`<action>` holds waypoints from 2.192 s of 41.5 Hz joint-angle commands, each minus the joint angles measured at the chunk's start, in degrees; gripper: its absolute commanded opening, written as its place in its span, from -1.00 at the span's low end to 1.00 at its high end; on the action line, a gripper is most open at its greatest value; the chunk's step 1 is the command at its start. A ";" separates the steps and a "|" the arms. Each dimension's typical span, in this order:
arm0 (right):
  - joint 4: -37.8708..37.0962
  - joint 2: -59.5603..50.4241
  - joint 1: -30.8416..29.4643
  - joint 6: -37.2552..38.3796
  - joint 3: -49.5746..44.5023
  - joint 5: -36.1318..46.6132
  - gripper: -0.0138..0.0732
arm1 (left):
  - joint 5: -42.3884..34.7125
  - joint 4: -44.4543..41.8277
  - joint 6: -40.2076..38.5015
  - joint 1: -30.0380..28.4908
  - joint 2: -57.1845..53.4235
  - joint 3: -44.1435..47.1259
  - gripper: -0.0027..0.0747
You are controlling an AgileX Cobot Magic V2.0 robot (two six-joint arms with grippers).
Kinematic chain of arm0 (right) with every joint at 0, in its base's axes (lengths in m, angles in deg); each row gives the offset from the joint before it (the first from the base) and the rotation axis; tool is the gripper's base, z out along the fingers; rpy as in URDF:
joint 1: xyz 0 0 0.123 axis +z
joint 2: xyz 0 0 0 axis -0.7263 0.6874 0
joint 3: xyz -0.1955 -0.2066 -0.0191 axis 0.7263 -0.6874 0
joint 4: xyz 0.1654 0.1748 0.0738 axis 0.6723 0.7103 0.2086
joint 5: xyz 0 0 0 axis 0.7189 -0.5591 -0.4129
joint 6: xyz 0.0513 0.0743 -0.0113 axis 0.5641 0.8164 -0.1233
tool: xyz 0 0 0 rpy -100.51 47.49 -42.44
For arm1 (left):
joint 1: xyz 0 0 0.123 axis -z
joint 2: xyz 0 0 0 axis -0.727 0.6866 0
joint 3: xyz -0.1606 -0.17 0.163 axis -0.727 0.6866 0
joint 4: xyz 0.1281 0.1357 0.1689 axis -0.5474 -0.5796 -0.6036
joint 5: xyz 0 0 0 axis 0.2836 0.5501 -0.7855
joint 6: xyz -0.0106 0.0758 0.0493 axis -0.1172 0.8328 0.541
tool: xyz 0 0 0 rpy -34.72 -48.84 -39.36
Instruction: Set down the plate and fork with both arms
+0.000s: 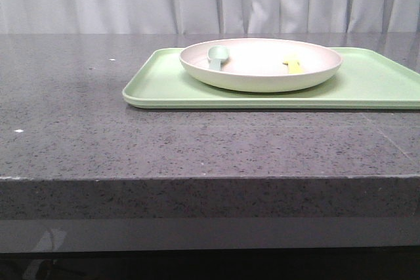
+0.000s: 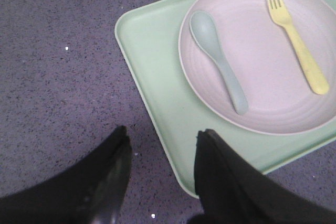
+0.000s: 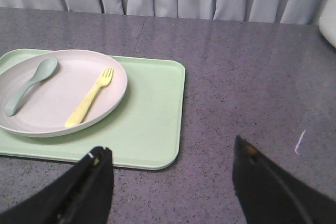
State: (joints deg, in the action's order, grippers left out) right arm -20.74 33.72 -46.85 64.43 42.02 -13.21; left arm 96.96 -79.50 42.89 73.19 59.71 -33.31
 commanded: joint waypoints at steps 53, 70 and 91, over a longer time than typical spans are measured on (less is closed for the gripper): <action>4.33 4.22 0.12 -0.84 4.42 1.21 0.49 | -12.19 2.65 0.48 0.29 -50.18 48.38 -0.15; 20.66 19.69 6.97 -21.18 16.37 -13.29 0.49 | -12.31 2.65 0.48 0.29 -50.18 48.38 -0.15; 18.88 44.35 16.29 -18.94 33.08 -18.13 0.49 | -12.41 2.65 0.48 0.29 -50.18 48.38 -0.15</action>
State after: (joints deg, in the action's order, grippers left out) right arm -2.22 75.13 -31.12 44.22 69.64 -32.70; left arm 88.42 -77.56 43.32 73.19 9.66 16.61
